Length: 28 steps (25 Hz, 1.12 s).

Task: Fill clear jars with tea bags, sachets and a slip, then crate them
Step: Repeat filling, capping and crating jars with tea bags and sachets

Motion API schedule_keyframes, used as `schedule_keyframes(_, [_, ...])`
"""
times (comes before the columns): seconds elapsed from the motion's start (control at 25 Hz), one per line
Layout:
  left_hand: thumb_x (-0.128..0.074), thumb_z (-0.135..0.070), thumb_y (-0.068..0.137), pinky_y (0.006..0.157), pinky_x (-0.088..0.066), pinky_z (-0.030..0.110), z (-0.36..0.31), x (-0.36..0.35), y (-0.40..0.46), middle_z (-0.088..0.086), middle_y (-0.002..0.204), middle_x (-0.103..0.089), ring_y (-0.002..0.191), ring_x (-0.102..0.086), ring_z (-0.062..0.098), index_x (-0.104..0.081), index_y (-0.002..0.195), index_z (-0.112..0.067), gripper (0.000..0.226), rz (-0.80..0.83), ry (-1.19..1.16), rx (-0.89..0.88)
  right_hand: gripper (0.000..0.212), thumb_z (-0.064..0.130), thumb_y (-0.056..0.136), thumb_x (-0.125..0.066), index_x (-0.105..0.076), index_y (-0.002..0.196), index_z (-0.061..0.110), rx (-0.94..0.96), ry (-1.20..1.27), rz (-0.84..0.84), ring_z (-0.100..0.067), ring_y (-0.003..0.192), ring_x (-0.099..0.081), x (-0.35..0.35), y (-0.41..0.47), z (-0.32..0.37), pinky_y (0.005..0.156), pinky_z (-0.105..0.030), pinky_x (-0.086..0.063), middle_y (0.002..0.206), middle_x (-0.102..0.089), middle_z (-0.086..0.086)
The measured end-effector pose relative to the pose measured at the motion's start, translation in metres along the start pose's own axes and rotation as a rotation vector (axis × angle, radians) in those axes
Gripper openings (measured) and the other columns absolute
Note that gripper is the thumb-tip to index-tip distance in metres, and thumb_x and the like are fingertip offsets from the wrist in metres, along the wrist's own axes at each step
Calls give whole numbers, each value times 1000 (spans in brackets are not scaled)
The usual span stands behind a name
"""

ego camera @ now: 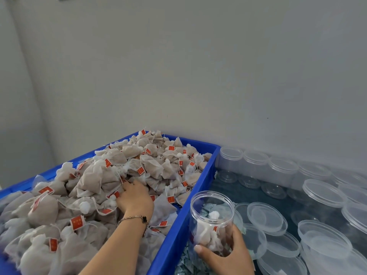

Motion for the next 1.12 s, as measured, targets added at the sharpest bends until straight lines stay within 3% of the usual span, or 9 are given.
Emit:
schedule_keyframes(0.16, [-46,-22,95,100,-36,32,9,6,-4,9,135,-39,124,-40,25,-40,132,-14,38,-176,93,29,109,41,30,-89,-46,131,40,-10,-10,40,-3,119,-52,-6,3,3,107,-38,-39,123,-58,24])
schedule_keyframes(0.48, [-55,-20,90,97,-36,39,14,28,3,2,121,-58,117,-49,23,-57,116,-22,27,-193,-18,60,100,41,30,-89,-51,122,44,-29,-5,11,-1,113,-55,-1,3,2,103,-35,-43,117,-62,24])
schedule_keyframes(0.64, [-56,-15,92,93,-40,45,19,60,-1,15,122,-54,114,-47,33,-61,113,-10,23,-247,-313,115,94,37,30,-90,-55,117,43,-22,2,-12,5,104,-59,3,3,2,91,-22,-46,110,-65,25])
schedule_keyframes(0.72, [-49,-10,96,75,-47,40,17,77,4,18,102,-61,88,-57,30,-63,97,-4,15,-232,-657,74,90,33,35,-91,-54,116,43,-6,10,3,9,103,-58,2,3,5,89,-18,-44,107,-64,31])
schedule_keyframes(0.76, [-47,-7,97,67,-48,39,11,81,2,15,90,-61,75,-57,27,-63,88,-4,18,-191,-855,35,90,32,37,-91,-53,118,42,1,5,18,9,105,-57,0,3,8,90,-18,-44,107,-64,31])
schedule_keyframes(0.84, [-49,-4,97,69,-56,40,-13,85,-13,8,86,-60,72,-62,25,-63,92,-8,16,-10,-1217,-50,95,28,40,-90,-48,125,39,12,-9,53,6,109,-56,-6,2,12,98,-25,-43,112,-63,25])
schedule_keyframes(0.92, [-56,-6,94,64,-60,36,-49,94,-38,5,90,-63,71,-70,24,-65,98,-14,13,185,-1353,-248,92,31,38,-89,-50,119,46,9,-29,52,4,110,-55,-7,0,12,99,-28,-44,115,-62,22])
schedule_keyframes(1.0, [-61,-7,91,53,-56,24,-82,108,-68,-1,83,-69,64,-71,14,-69,88,-22,18,292,-1263,-540,82,32,36,-87,-53,109,53,3,-46,30,6,107,-56,-4,-2,11,89,-21,-46,113,-63,22])
schedule_keyframes(1.12, [-67,-15,88,56,-54,18,-119,107,-114,-10,74,-72,67,-69,7,-72,76,-35,24,376,-880,-939,94,35,34,-85,-51,122,45,30,-58,-4,3,112,-55,0,-2,13,90,-21,-47,120,-60,18])
Point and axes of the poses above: each hand's wrist, its own y-axis towards the middle knuckle, its own x-axis out of the back of the hand, z = x × y, the point moved 10 cm from there along y, towards the middle knuckle
